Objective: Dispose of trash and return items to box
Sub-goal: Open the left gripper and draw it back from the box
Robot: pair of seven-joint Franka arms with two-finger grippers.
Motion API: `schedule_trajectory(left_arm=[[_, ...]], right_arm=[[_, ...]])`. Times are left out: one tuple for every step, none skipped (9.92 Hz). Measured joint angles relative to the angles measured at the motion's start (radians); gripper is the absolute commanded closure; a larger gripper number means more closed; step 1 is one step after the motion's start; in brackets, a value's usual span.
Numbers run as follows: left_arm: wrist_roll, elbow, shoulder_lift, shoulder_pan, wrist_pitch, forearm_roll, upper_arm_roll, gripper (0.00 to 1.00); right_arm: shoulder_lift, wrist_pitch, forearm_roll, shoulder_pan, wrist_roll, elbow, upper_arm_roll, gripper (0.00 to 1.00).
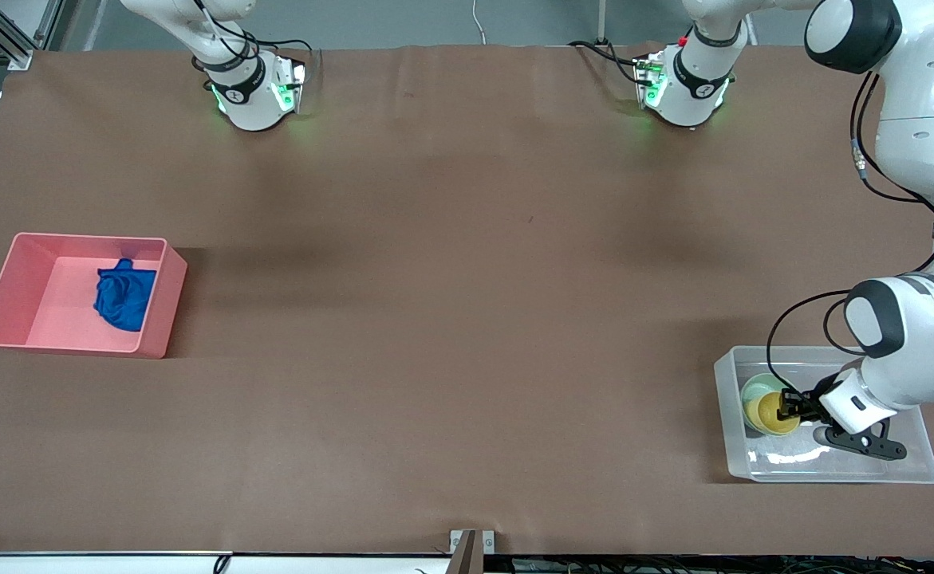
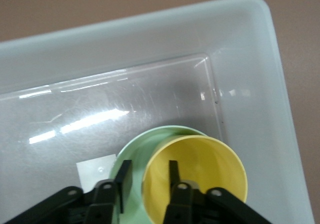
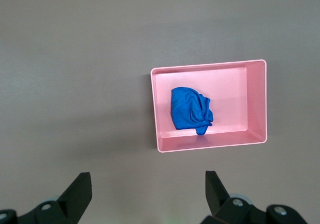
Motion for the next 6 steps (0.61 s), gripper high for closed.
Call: schedule_trajectory(left_arm=[[0.0, 0.016, -0.017, 0.001, -0.004, 0.001, -0.001, 0.0], [0.0, 0.028, -0.051, 0.0, -0.034, 0.001, -0.006, 0.0], [0.0, 0.034, -0.103, -0.002, -0.08, 0.001, -0.012, 0.0], [-0.014, 0.032, -0.167, -0.006, -0.133, 0.001, -0.016, 0.0], [-0.043, 0.014, -0.241, -0.011, -0.189, 0.001, -0.019, 0.0], [-0.072, -0.03, -0.327, -0.013, -0.24, 0.001, -0.023, 0.0]], right_arm=[[0.0, 0.0, 0.0, 0.0, 0.0, 0.0, 0.0, 0.0], [0.0, 0.0, 0.0, 0.0, 0.0, 0.0, -0.001, 0.0], [0.0, 0.0, 0.0, 0.0, 0.0, 0.0, -0.001, 0.0], [0.0, 0.0, 0.0, 0.0, 0.0, 0.0, -0.001, 0.0], [0.0, 0.0, 0.0, 0.0, 0.0, 0.0, -0.001, 0.0], [0.0, 0.0, 0.0, 0.0, 0.0, 0.0, -0.001, 0.0]])
